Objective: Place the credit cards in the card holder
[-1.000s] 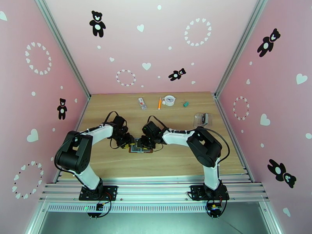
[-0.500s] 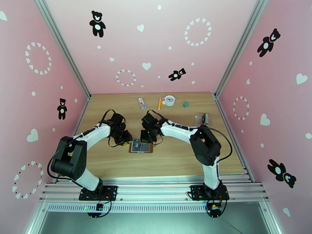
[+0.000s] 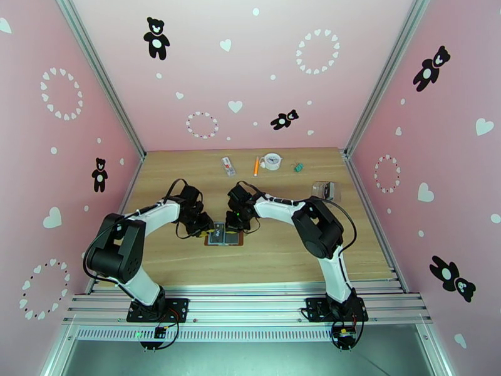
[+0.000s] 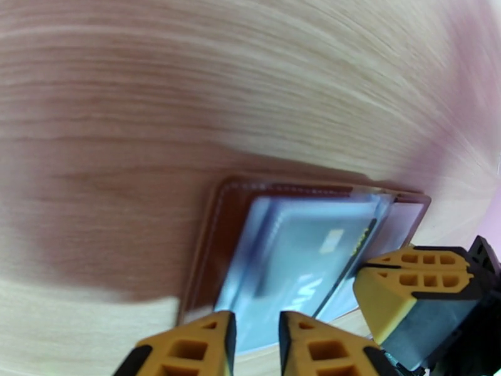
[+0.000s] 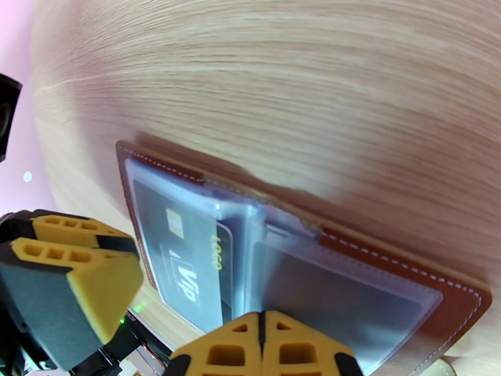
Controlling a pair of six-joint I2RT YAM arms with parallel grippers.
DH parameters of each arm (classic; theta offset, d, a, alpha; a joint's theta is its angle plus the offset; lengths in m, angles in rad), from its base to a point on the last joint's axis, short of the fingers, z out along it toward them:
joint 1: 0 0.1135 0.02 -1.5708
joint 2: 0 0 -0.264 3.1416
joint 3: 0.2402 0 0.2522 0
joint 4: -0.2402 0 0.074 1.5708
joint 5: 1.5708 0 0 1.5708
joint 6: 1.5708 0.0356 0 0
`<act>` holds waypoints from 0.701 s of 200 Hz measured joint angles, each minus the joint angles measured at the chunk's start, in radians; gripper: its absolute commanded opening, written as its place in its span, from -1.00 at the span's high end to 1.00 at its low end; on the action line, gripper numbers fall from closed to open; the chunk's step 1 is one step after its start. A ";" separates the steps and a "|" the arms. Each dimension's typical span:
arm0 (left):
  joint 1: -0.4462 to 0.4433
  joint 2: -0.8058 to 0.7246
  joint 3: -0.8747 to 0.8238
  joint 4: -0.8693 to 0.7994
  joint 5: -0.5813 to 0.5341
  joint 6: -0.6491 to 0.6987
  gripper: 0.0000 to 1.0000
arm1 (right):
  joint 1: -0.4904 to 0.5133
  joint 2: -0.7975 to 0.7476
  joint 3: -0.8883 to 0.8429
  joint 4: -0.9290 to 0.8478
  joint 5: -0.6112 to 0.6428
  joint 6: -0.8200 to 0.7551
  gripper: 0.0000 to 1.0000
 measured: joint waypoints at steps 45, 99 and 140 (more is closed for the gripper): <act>0.000 0.001 -0.006 0.005 0.000 -0.002 0.47 | 0.001 0.000 0.000 0.014 -0.003 0.006 1.00; 0.000 0.003 -0.006 0.004 0.000 -0.003 0.47 | 0.007 0.004 0.024 0.032 -0.016 0.019 1.00; 0.000 0.003 -0.006 0.004 0.000 -0.003 0.42 | 0.008 0.047 0.042 0.047 -0.036 0.033 1.00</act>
